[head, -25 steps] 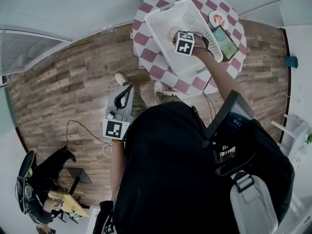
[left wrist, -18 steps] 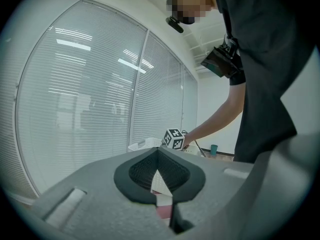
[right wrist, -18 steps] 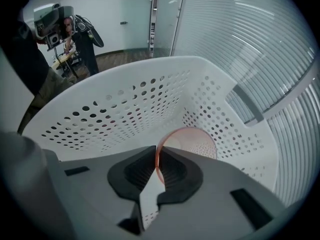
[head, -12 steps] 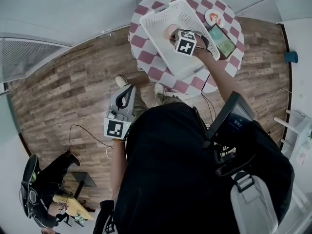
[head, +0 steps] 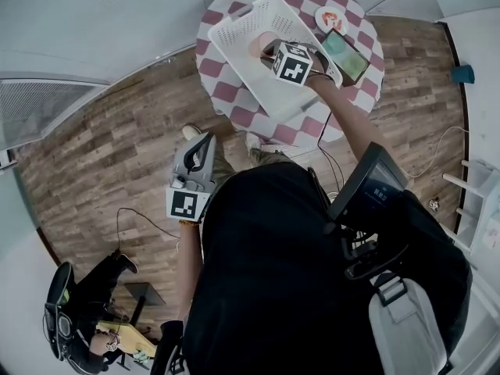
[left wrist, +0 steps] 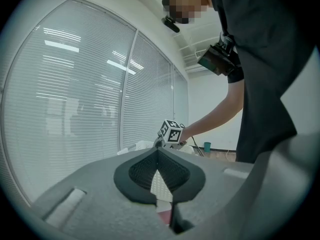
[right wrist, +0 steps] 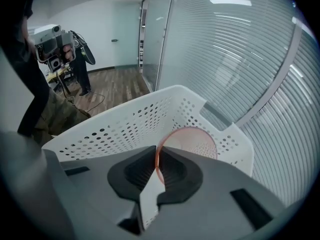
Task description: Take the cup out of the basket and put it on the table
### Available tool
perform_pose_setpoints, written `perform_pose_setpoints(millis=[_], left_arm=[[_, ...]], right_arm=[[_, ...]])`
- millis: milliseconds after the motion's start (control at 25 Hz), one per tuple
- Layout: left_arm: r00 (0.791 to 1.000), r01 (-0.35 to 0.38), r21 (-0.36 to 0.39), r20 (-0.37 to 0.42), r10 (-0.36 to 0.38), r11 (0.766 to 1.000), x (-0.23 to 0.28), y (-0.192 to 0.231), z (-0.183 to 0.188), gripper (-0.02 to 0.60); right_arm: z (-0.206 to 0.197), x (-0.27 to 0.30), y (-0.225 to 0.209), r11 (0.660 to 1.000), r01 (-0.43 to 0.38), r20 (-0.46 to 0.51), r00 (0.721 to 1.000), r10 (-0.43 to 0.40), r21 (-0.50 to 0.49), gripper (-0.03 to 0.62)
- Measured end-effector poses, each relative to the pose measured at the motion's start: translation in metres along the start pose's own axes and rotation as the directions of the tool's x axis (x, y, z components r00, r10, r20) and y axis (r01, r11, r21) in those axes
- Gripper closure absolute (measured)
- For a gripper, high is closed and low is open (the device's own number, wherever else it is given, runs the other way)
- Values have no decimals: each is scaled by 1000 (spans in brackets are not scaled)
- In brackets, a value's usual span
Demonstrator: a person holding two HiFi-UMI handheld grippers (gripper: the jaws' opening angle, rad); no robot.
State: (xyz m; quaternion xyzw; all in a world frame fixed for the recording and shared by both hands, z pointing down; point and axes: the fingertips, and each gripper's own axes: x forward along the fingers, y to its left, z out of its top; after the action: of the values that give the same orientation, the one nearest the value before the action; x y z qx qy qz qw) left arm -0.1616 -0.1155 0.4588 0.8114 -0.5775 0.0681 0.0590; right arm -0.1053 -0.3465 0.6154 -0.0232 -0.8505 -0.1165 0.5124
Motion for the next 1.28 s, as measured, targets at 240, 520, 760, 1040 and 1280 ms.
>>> perform_pose_setpoints(millis=[240, 520, 760, 1040, 1280], left_arm=[[1000, -11, 49, -14, 12, 999, 3, -5, 0, 584], [999, -25, 82, -27, 27, 996, 7, -11, 0, 584], [999, -12, 79, -30, 15, 997, 11, -15, -5, 584], [999, 33, 90, -38, -29, 995, 16, -26, -4, 584], [998, 59, 110, -16, -58, 992, 23, -23, 9, 584]], right_arm=[[8, -19, 0, 999, 26, 57, 998, -28, 34, 566], [11, -34, 3, 996, 36, 116, 992, -45, 77, 566], [15, -44, 0, 989, 38, 192, 979, -66, 143, 568], [30, -79, -6, 972, 38, 322, 940, -114, 230, 568], [57, -132, -14, 952, 59, 462, 864, -200, 302, 568]])
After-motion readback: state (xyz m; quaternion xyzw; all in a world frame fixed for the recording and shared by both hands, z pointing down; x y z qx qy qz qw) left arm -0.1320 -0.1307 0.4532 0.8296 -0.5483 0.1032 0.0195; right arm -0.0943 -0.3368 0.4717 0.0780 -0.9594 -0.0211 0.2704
